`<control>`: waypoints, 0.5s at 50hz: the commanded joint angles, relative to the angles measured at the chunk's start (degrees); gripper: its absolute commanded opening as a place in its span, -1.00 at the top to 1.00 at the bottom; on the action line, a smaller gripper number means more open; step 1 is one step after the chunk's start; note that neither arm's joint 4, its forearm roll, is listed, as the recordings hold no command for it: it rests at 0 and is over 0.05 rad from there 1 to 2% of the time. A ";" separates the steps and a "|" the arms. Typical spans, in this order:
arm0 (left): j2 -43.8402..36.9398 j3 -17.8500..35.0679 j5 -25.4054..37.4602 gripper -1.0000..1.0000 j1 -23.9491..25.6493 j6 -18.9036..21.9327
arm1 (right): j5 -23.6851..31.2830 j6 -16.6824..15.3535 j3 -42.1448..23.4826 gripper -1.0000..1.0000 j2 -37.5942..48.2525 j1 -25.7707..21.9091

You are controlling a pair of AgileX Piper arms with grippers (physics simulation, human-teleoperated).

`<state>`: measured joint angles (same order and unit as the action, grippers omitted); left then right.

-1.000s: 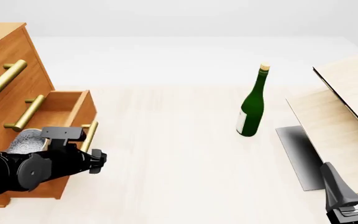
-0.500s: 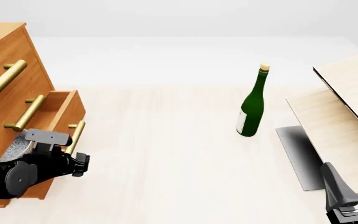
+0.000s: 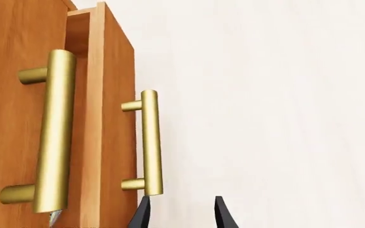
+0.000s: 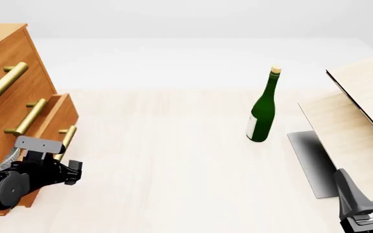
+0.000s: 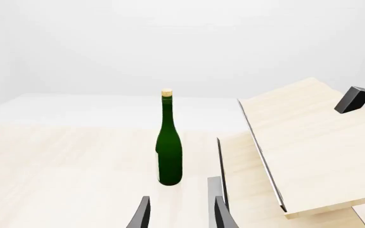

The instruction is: Put the bowl in the bottom drawer of the cabinet and close it.

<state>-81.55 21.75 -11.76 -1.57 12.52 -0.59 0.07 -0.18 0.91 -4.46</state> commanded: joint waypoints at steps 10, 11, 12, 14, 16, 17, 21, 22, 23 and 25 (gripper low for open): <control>-13.45 0.47 0.77 -1.00 -0.63 -1.99 | -0.04 -0.01 0.03 -1.00 -0.01 0.01; -13.50 0.46 0.77 -1.00 -0.83 -2.03 | -0.04 0.00 0.03 -1.00 -0.02 0.02; -13.36 0.36 0.72 -1.00 -0.98 -2.03 | -0.04 -0.02 0.03 -1.00 -0.01 0.01; -13.41 0.19 0.62 -1.00 -1.21 -2.05 | -0.04 -0.01 0.03 -1.00 0.01 0.02; -13.17 -0.28 0.24 -1.00 -1.66 -1.70 | -0.04 -0.01 0.03 -1.00 -0.01 0.01; -13.21 -0.40 0.19 -1.00 -2.06 -1.68 | -0.03 -0.01 0.03 -1.00 -0.03 0.02; -12.99 -0.51 0.11 -1.00 -2.27 -1.50 | -0.03 -0.01 0.03 -1.00 -0.03 0.02; -12.99 -0.51 0.11 -1.00 -2.27 -1.50 | -0.03 -0.01 0.03 -1.00 -0.03 0.02; -12.99 -0.51 0.11 -1.00 -2.27 -1.50 | -0.03 -0.01 0.03 -1.00 -0.03 0.02; -12.89 -0.92 -0.25 -1.00 -3.21 -1.44 | -0.04 -0.02 0.03 -1.00 0.00 0.02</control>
<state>-83.44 22.44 -13.73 -8.44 15.85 -0.59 0.07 -0.18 0.91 -4.46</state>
